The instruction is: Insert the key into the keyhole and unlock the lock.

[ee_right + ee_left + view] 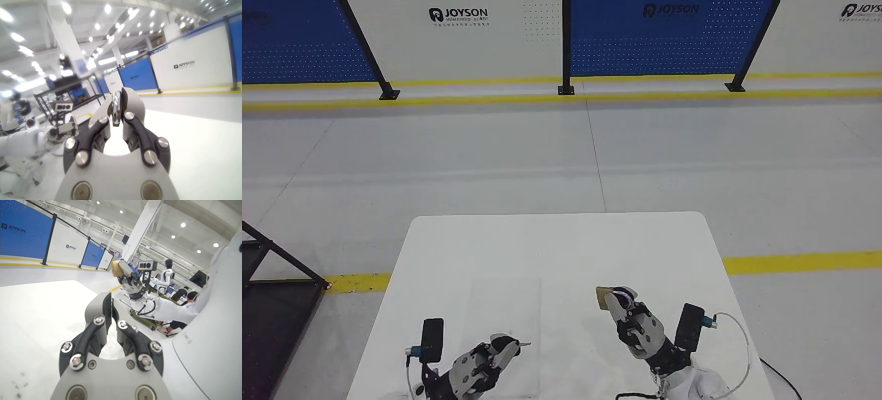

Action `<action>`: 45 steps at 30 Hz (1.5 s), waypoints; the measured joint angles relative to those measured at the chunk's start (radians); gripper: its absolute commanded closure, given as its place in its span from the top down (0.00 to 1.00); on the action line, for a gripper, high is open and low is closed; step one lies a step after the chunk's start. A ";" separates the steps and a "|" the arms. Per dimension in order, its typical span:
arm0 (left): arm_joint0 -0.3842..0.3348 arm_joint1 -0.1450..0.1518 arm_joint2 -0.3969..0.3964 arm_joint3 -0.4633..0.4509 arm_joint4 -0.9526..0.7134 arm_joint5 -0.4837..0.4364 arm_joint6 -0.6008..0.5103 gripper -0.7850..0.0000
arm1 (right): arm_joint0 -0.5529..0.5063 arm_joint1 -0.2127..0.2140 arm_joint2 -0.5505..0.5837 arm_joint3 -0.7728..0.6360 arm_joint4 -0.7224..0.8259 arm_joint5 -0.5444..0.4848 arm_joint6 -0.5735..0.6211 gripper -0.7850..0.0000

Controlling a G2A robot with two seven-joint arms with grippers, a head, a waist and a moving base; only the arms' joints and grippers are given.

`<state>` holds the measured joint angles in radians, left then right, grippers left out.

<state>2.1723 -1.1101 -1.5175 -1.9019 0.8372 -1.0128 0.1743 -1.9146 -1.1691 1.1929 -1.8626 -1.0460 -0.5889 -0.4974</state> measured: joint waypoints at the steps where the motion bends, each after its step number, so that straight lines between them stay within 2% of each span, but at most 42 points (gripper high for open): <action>1: 0.000 0.000 -0.001 0.000 0.004 0.000 0.000 0.00 | 0.000 0.000 0.000 0.000 0.000 0.001 0.001 0.00; 15: -0.008 -0.002 0.014 -0.005 -0.014 0.010 0.003 0.00 | 0.011 -0.003 -0.020 0.001 0.016 -0.005 0.020 0.00; 19: -0.042 -0.015 0.067 0.015 -0.041 0.045 0.106 0.00 | 0.063 -0.018 -0.102 0.032 0.011 0.005 -0.002 0.00; 25: -0.121 -0.041 0.171 0.098 0.003 0.068 0.273 0.00 | 0.174 -0.061 -0.273 0.141 -0.014 0.028 -0.133 0.00; 29: -0.158 -0.055 0.216 0.137 0.040 0.056 0.389 0.00 | 0.227 -0.082 -0.350 0.212 0.006 -0.031 -0.228 0.00; 32: -0.162 -0.062 0.239 0.150 0.093 0.028 0.472 0.00 | 0.245 -0.089 -0.379 0.248 0.017 -0.106 -0.293 0.00; 36: -0.163 -0.066 0.261 0.159 0.124 -0.001 0.556 0.00 | 0.265 -0.093 -0.397 0.287 0.053 -0.208 -0.314 0.00; 45: -0.189 -0.046 0.313 0.178 0.145 0.001 0.595 0.00 | 0.276 -0.099 -0.404 0.324 0.087 -0.260 -0.310 0.00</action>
<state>1.9837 -1.1563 -1.2042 -1.7239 0.9826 -1.0123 0.7689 -1.6382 -1.2677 0.7888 -1.5388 -0.9587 -0.8487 -0.8075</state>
